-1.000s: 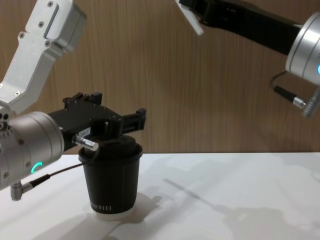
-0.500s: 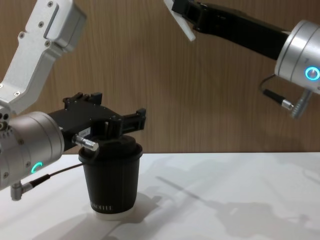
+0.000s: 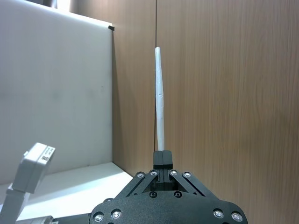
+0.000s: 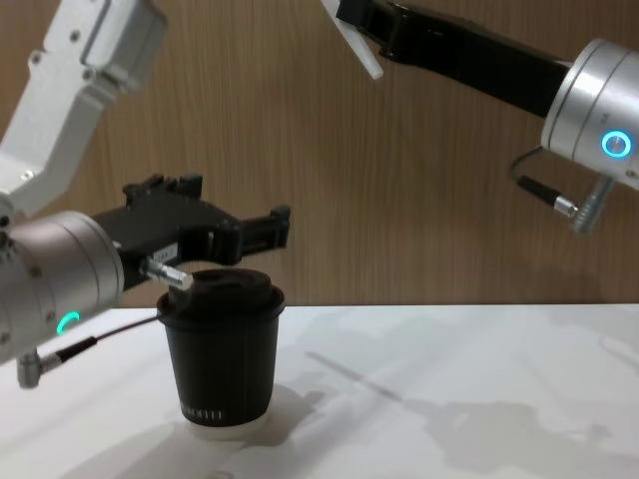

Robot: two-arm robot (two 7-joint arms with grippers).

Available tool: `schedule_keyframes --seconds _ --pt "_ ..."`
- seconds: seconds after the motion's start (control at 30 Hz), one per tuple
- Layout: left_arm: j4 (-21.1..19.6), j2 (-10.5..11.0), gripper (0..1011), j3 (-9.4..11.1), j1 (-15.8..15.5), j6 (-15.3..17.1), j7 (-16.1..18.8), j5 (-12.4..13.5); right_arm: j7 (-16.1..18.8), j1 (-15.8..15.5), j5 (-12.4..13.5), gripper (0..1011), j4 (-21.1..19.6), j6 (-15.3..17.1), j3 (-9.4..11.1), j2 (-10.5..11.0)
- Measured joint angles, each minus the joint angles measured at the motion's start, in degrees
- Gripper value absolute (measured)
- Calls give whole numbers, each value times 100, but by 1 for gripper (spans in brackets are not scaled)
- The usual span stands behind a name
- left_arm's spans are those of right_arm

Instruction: Pick up the straw with one hand, pass it to the other hand, and insert it into the cup.

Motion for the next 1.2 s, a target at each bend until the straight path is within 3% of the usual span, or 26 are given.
schedule_keyframes --seconds 0.23,0.53,0.87,1.1,1.2 --pt "-157 86 1000 -122 -11 -138 -222 -152 15 20 22 0 27 -5 -10 0" --pt "-359 173 1000 -373 -45 -311 -685 -646 25 34 36 1 43 -6 -15 0" --pt "-539 203 1000 -681 -43 -320 -1322 -1505 32 40 43 0 51 -7 -20 0" --pt "-613 207 999 -854 -47 -147 -1822 -2262 36 44 46 0 55 -5 -21 0" --pt "-621 207 1000 -895 -55 -96 -1946 -2458 36 45 47 0 56 -5 -21 0"
